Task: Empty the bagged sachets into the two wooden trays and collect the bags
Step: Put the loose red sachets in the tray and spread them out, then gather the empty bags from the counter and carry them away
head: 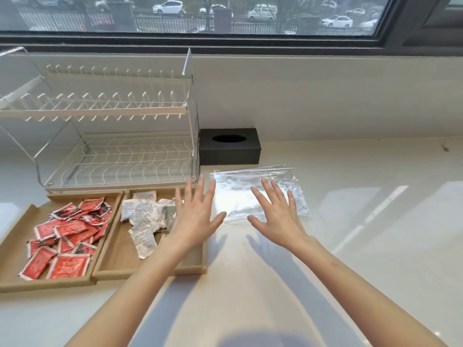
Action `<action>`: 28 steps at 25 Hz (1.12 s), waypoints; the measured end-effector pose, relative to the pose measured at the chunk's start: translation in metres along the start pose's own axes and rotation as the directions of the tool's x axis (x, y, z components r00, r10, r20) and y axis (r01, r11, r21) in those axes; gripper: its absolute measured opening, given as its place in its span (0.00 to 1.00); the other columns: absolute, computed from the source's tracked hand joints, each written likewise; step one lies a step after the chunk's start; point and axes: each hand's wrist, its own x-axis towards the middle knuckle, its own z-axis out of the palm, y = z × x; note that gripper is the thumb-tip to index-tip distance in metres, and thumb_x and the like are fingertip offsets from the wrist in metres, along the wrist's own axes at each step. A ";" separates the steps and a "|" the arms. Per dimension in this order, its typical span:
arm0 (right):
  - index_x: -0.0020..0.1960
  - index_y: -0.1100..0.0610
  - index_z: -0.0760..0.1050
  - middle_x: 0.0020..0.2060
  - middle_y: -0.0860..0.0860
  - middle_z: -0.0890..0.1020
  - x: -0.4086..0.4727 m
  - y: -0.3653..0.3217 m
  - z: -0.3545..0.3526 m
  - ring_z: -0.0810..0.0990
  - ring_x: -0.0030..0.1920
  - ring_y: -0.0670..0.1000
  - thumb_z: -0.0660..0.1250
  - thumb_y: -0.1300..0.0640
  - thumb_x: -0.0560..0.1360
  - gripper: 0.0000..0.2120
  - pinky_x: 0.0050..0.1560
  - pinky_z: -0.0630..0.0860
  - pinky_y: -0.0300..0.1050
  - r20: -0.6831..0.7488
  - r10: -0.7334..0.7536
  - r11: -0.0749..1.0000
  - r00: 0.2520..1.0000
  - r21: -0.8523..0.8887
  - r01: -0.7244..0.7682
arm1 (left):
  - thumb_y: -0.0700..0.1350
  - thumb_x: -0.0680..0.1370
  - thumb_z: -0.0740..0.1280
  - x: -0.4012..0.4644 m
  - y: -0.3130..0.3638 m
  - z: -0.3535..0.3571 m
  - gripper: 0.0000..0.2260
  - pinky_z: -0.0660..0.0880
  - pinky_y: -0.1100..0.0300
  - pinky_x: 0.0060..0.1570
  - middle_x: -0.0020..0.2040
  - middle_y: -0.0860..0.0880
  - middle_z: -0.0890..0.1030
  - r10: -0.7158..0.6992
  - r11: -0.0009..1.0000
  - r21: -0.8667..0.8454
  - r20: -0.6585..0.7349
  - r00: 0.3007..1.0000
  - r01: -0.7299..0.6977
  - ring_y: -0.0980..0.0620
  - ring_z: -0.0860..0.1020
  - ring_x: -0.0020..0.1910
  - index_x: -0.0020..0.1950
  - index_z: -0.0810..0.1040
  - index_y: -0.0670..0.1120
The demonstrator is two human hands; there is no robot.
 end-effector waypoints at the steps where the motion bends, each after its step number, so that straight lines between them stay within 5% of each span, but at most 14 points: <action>1: 0.74 0.49 0.47 0.75 0.49 0.41 0.001 0.011 -0.001 0.38 0.75 0.51 0.56 0.45 0.77 0.30 0.72 0.36 0.56 0.008 -0.002 1.000 1.000 -0.001 0.002 | 0.59 0.77 0.53 0.004 0.009 0.004 0.33 0.36 0.44 0.70 0.76 0.45 0.39 -0.005 1.000 0.013 0.008 1.000 0.005 0.42 0.37 0.74 0.74 0.40 0.49; 14: 0.74 0.50 0.48 0.76 0.50 0.43 0.050 0.103 0.004 0.39 0.75 0.52 0.57 0.45 0.77 0.30 0.72 0.37 0.56 0.145 -0.079 0.997 0.986 -0.010 0.081 | 0.59 0.77 0.53 0.068 0.064 0.048 0.31 0.42 0.45 0.71 0.77 0.45 0.45 -0.100 0.995 0.010 0.107 0.989 0.100 0.44 0.43 0.75 0.74 0.44 0.48; 28: 0.73 0.54 0.50 0.75 0.54 0.52 0.187 0.148 0.031 0.47 0.75 0.54 0.62 0.48 0.74 0.33 0.73 0.43 0.58 0.302 -0.074 0.992 0.950 -0.074 0.100 | 0.56 0.76 0.58 0.209 0.047 0.080 0.31 0.49 0.46 0.72 0.75 0.43 0.55 0.010 0.998 0.061 0.333 0.943 -0.033 0.43 0.52 0.74 0.73 0.51 0.43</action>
